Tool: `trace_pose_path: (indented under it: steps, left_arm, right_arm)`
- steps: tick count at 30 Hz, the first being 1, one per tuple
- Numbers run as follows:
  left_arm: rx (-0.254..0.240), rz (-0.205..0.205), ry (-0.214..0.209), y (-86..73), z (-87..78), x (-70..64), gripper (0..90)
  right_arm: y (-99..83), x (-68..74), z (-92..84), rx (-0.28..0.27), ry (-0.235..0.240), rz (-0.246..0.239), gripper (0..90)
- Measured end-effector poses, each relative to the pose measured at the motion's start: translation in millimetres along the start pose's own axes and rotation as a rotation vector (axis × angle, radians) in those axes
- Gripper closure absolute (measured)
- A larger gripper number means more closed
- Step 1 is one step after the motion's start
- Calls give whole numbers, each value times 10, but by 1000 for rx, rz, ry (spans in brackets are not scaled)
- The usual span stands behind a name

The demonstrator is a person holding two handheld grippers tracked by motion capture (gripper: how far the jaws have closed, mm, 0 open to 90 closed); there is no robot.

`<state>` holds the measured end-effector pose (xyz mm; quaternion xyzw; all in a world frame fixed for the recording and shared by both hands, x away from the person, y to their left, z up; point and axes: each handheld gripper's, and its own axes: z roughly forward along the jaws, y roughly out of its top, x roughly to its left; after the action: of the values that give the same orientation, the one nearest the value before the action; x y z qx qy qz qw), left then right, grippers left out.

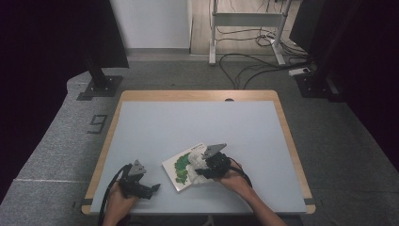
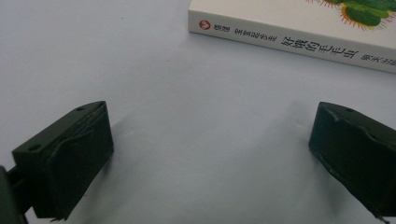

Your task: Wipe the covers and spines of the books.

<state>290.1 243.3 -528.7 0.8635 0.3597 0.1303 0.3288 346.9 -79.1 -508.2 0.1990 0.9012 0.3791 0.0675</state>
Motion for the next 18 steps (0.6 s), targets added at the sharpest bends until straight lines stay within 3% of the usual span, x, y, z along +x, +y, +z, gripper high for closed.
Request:
trace_pose_path:
  steps: [18]
  left_arm:
    - [1, 1, -1, 0, -1, 1, 0]
  right_arm:
    - [209, 321, 205, 1, 79, -65, 574]
